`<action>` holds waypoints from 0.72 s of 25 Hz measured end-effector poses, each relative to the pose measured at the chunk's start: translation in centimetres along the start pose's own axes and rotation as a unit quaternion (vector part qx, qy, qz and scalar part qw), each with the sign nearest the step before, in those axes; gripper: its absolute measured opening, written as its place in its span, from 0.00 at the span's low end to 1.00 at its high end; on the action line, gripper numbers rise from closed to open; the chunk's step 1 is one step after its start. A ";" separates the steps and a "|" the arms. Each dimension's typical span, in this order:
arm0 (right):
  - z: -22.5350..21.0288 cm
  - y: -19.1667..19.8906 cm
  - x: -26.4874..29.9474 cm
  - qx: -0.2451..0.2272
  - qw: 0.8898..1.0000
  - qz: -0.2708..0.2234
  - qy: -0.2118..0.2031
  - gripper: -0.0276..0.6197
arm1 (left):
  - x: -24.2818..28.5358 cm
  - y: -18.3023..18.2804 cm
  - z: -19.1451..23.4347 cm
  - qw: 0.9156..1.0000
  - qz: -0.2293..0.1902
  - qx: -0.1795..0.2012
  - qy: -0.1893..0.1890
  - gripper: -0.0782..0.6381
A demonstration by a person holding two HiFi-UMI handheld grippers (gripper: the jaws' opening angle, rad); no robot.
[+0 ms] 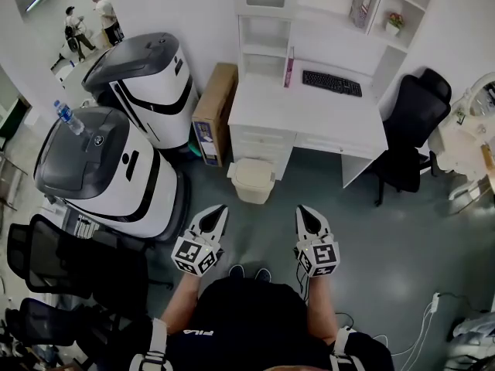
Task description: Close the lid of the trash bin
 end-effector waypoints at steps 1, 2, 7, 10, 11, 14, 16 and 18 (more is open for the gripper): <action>0.1 0.1 0.1 0.000 1.000 0.002 0.000 0.05 | 0.0 0.1 0.0 1.000 0.003 0.007 0.002 0.11; 0.2 0.3 0.3 -0.003 1.000 0.004 0.001 0.05 | 0.1 0.2 0.0 1.000 0.008 0.014 0.003 0.11; 0.8 0.5 1.0 -0.010 1.000 0.010 0.004 0.05 | 0.2 0.0 0.9 1.000 0.006 0.017 -0.001 0.11; 1.0 0.5 1.3 -0.011 1.000 0.010 0.003 0.05 | 0.3 0.2 1.4 1.000 0.005 0.011 -0.005 0.11; 1.0 0.5 1.4 -0.009 1.000 0.010 0.002 0.05 | 0.3 0.3 1.5 1.000 0.006 0.009 -0.004 0.11; 1.2 0.5 1.5 -0.008 1.000 0.012 0.002 0.05 | 0.3 0.4 1.8 1.000 0.012 0.008 -0.001 0.11; 1.4 0.4 1.8 -0.009 1.000 0.012 0.001 0.05 | 0.3 0.5 2.2 1.000 0.015 0.010 -0.003 0.11; 1.4 0.4 2.0 -0.004 1.000 0.010 -0.002 0.05 | 0.4 0.6 2.6 1.000 0.014 0.009 -0.003 0.11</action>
Point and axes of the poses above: the fingertips, and each gripper's own axes: x forward along the fingers, z to its left, y out of its underside, the point moved 1 cm from there along -x, backward along the fingers, and after that the axes turned 5 degrees about x, right-handed, at the moved point
